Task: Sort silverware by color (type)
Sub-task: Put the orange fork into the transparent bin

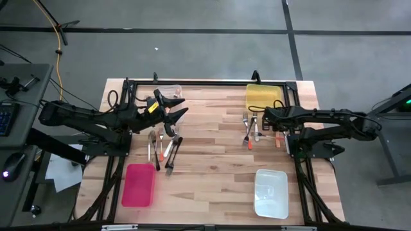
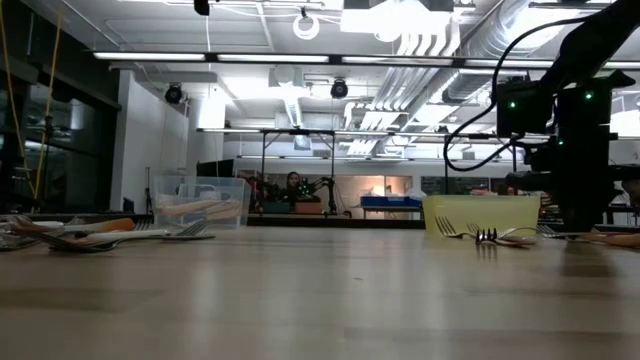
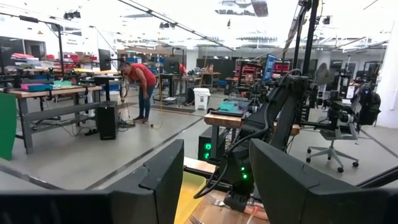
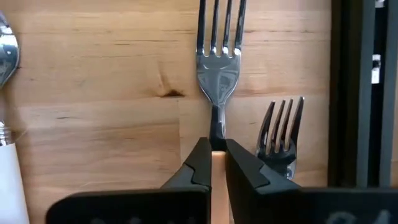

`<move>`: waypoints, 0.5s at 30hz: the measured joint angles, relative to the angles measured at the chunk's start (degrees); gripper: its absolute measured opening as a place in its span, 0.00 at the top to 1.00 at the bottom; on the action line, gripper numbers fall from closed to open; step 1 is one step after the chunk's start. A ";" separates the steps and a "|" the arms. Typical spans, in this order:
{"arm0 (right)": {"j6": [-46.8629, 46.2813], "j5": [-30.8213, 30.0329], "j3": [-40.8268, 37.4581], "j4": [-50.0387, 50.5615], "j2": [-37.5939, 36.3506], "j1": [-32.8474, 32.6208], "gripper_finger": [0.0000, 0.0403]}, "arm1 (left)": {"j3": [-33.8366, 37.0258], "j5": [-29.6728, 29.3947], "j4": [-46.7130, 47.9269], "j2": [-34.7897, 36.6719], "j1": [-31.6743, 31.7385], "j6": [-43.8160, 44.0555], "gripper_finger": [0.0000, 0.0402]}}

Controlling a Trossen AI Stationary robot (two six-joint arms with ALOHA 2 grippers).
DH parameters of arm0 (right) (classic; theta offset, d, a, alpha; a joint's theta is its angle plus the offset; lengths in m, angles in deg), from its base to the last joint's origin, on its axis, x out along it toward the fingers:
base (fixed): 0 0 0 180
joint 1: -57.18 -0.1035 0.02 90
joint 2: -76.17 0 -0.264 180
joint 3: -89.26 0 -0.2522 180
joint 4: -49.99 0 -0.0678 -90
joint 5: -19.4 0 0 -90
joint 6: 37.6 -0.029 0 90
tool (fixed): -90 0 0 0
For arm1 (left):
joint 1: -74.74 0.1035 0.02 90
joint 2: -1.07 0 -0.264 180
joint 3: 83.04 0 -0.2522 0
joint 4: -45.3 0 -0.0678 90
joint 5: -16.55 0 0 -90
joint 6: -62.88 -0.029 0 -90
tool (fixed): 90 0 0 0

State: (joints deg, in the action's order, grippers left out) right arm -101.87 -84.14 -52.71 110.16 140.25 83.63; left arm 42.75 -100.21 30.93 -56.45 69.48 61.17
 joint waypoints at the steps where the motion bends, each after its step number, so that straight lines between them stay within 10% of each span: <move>1: 0.07 0.01 0.00 0.01 -0.01 0.00 0.98 | 0.00 0.00 -0.01 0.00 0.00 0.00 0.57; 15: 4.81 -7.91 7.13 -0.41 -7.83 -6.71 0.99 | -0.02 0.00 0.00 0.00 0.00 0.15 0.57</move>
State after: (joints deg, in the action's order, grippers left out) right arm -97.06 -92.05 -45.58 109.75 132.42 76.92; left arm 42.73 -100.21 30.92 -56.45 69.48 61.32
